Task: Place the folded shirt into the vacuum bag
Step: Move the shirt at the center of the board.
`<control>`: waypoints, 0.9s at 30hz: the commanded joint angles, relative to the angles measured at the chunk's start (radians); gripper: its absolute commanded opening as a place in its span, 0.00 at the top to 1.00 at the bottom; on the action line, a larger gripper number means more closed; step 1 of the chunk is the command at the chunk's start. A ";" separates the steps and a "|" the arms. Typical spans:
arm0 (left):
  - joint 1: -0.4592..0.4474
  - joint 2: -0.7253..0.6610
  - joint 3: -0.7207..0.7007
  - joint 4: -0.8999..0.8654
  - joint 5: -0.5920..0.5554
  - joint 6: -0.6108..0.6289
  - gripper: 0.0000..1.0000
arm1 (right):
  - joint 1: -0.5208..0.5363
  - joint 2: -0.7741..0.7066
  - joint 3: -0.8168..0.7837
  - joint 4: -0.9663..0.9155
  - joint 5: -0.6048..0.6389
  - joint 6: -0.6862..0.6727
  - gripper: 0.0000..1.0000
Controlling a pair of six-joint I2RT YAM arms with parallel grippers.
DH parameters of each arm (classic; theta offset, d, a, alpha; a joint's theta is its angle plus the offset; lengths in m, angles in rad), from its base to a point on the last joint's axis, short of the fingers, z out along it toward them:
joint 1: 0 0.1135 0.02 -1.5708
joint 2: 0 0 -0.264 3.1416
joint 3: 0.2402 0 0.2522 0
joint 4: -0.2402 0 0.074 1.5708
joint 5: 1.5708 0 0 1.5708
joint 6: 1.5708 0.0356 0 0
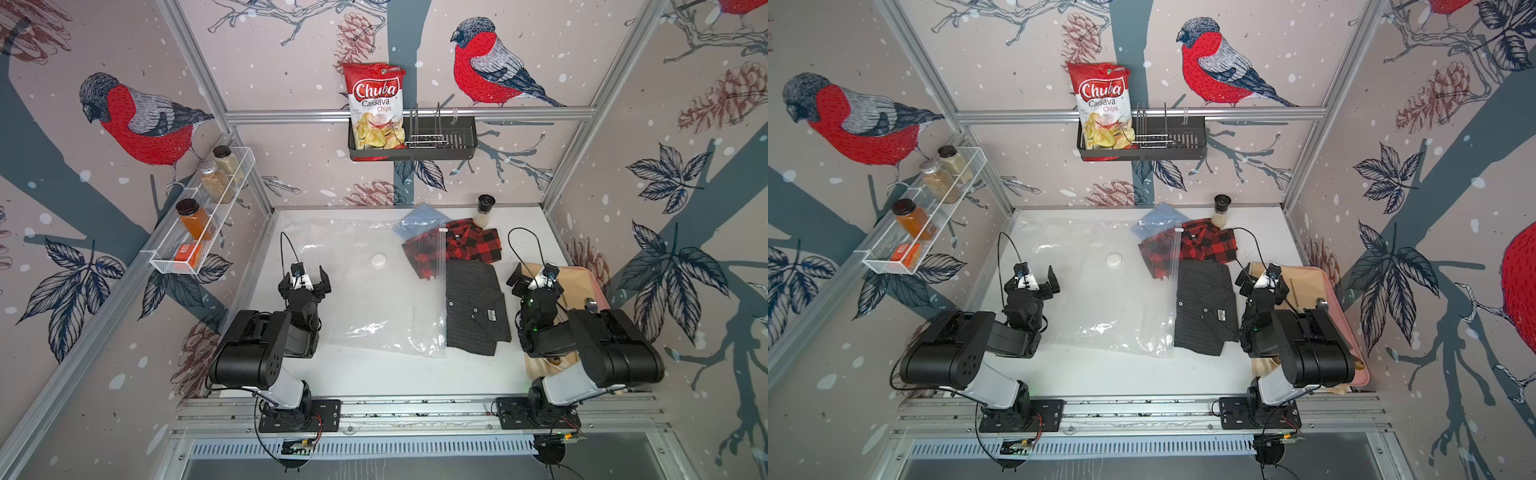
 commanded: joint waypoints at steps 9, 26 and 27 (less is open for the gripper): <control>-0.001 0.001 0.005 0.042 -0.013 0.008 0.01 | 0.000 0.001 0.002 0.029 0.007 -0.007 0.00; -0.042 -0.026 -0.014 0.063 -0.105 0.025 0.01 | 0.054 -0.005 -0.028 0.099 0.109 -0.040 0.00; -0.046 -0.036 -0.034 0.096 -0.111 0.029 0.01 | 0.054 -0.006 -0.038 0.122 0.105 -0.045 0.00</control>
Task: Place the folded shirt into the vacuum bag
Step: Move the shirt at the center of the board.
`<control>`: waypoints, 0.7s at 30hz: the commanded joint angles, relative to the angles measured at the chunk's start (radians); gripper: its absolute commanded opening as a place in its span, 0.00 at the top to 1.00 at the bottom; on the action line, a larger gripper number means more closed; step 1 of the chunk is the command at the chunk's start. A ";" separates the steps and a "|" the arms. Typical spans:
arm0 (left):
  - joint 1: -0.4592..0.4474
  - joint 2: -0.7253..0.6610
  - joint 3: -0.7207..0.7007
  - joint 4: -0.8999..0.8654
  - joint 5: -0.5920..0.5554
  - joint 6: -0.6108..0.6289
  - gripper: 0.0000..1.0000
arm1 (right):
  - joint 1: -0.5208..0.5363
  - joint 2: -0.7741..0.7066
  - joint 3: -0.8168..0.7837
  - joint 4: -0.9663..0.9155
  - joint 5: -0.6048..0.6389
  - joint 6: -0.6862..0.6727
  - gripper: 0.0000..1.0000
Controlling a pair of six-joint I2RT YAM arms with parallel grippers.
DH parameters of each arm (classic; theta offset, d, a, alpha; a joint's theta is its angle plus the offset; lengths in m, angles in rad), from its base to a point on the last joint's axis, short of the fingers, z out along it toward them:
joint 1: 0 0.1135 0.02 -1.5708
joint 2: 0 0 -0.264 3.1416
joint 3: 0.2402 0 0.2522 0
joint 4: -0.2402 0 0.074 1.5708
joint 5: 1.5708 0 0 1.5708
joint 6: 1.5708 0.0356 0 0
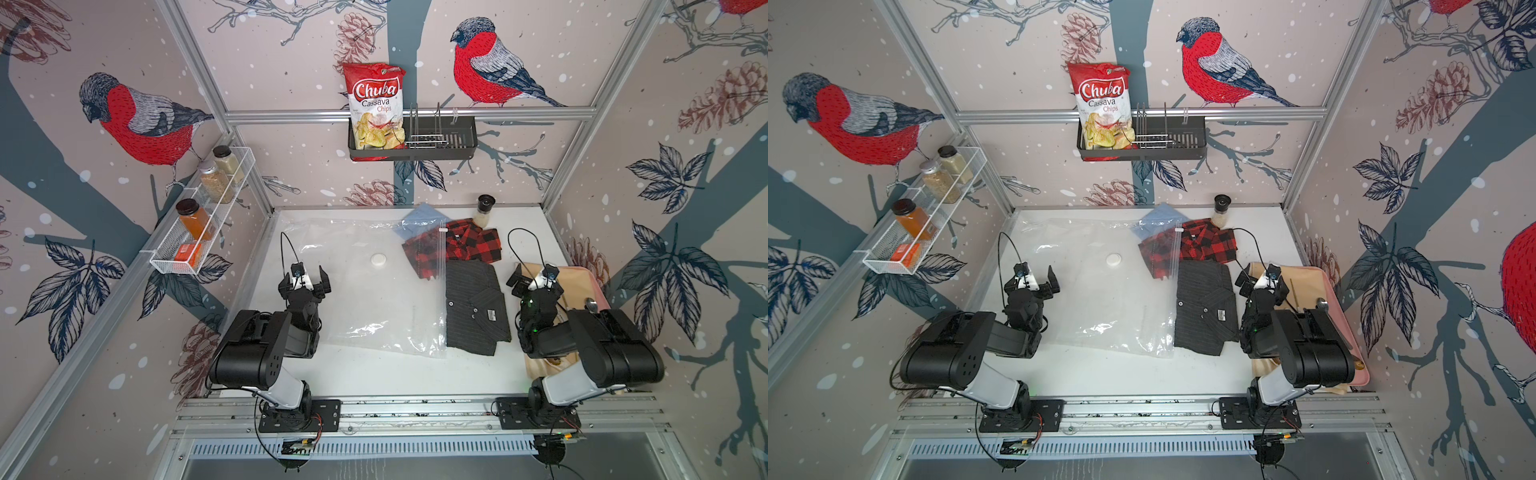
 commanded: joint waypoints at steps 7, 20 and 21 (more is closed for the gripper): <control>-0.162 -0.190 -0.056 0.092 -0.234 0.176 0.01 | 0.055 -0.078 -0.064 0.138 0.132 -0.064 0.00; -0.182 -0.651 0.151 -0.660 -0.051 -0.326 0.01 | 0.162 -0.655 0.165 -0.659 0.085 0.046 0.00; -0.183 -0.673 0.157 -0.702 -0.015 -0.378 0.01 | 0.164 -0.680 0.192 -0.730 0.075 0.082 0.00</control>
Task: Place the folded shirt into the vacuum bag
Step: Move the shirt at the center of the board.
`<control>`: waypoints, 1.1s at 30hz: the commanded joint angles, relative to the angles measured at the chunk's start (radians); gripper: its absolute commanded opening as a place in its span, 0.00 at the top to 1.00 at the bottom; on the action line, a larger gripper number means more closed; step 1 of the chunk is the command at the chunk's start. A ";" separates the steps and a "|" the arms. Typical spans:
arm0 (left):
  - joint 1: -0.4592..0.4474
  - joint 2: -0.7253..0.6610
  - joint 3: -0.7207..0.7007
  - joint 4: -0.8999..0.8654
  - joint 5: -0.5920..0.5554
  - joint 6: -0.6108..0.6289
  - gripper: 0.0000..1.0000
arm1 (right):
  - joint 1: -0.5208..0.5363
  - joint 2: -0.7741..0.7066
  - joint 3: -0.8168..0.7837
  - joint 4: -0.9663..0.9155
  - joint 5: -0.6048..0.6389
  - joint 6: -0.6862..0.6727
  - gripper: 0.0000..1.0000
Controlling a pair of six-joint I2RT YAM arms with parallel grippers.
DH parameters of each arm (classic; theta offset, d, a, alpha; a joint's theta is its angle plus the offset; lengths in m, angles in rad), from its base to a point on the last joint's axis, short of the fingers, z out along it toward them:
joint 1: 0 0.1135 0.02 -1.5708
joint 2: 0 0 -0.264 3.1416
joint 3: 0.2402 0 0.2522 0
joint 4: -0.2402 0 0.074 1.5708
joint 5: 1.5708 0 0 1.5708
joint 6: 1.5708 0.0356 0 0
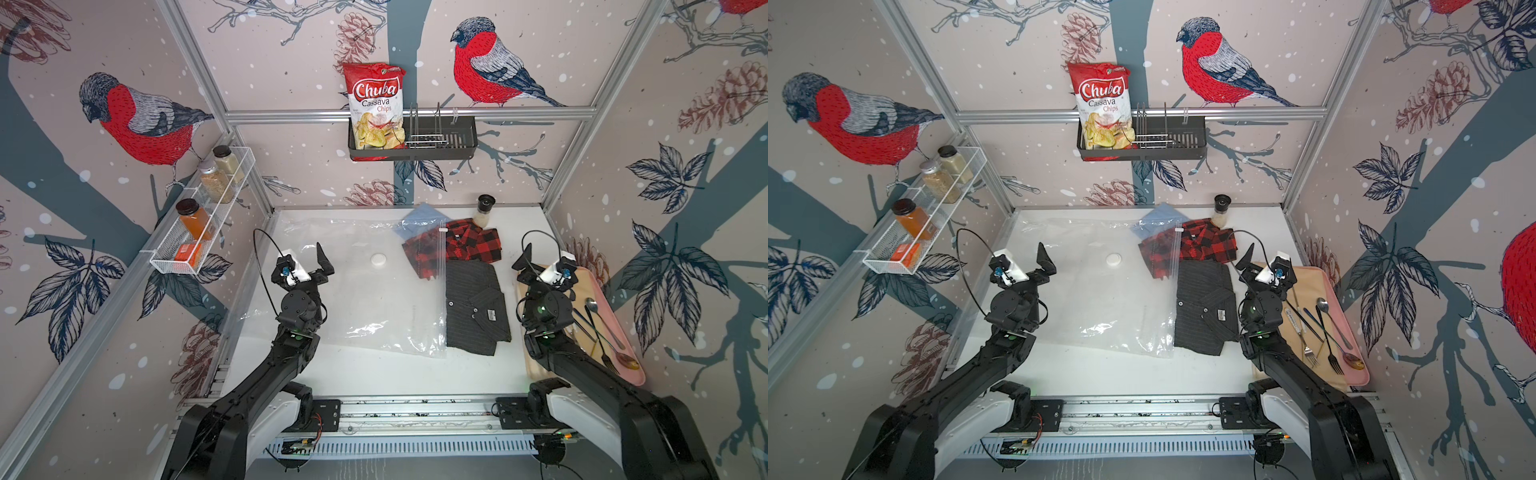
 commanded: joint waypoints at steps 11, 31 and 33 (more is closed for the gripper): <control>-0.003 -0.259 -0.106 -0.252 0.629 -0.544 0.00 | -0.004 -0.111 0.266 -0.721 -0.397 0.458 0.00; -0.006 0.102 -0.050 -0.297 0.683 -0.533 0.04 | -0.277 0.649 0.602 -0.582 -1.077 0.577 0.16; -0.008 0.163 -0.019 -0.329 0.709 -0.521 0.04 | -0.263 0.749 0.687 -0.630 -1.113 0.574 0.20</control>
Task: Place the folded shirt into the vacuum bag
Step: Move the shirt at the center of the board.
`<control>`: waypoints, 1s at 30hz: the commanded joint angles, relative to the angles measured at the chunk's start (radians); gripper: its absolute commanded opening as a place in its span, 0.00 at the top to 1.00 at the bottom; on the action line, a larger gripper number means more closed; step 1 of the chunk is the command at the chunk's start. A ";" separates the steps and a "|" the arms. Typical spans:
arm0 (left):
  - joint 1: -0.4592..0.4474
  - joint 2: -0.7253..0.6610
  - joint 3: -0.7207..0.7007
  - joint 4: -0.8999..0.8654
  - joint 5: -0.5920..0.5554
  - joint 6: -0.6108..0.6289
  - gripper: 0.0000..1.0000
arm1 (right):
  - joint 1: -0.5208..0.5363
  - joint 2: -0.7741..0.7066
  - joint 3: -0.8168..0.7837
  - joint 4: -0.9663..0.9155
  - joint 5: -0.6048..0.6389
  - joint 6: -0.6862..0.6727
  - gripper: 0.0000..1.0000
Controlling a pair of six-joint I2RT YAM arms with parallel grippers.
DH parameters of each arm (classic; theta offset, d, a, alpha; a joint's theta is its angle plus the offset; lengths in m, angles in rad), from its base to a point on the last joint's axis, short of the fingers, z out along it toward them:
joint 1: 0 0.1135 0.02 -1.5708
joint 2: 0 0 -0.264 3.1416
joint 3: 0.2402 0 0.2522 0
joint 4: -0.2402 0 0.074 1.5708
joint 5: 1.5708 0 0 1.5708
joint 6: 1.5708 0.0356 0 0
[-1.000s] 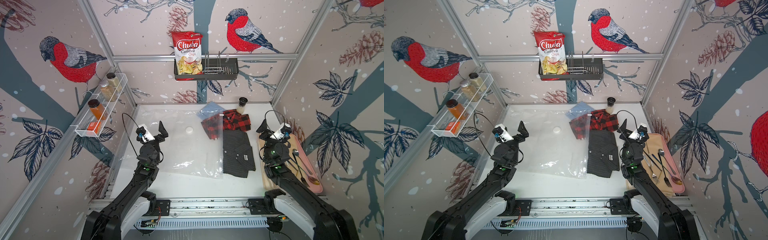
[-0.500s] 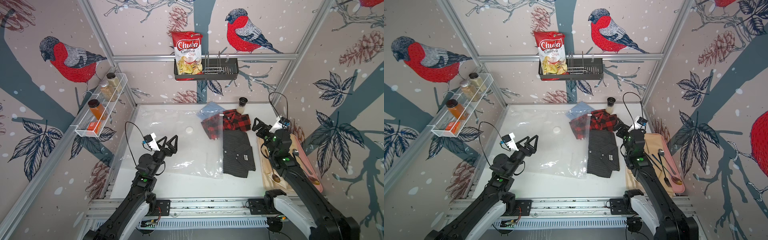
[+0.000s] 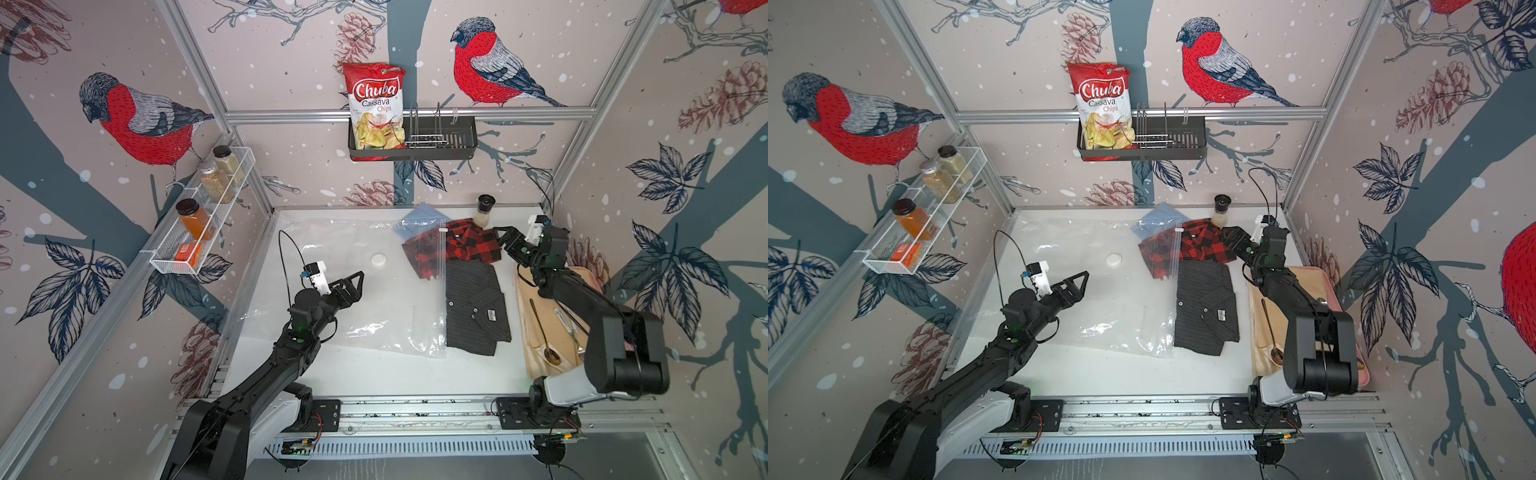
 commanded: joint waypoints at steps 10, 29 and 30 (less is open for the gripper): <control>-0.070 0.252 0.159 -0.220 -0.015 0.115 0.04 | 0.146 0.414 0.333 -0.138 -0.071 -0.031 0.30; -0.075 0.304 0.167 -0.235 -0.054 0.132 0.04 | 0.059 0.632 0.467 -0.304 0.259 -0.001 0.61; -0.075 0.307 0.169 -0.234 -0.054 0.132 0.04 | 0.050 0.632 0.469 -0.304 0.258 0.001 0.61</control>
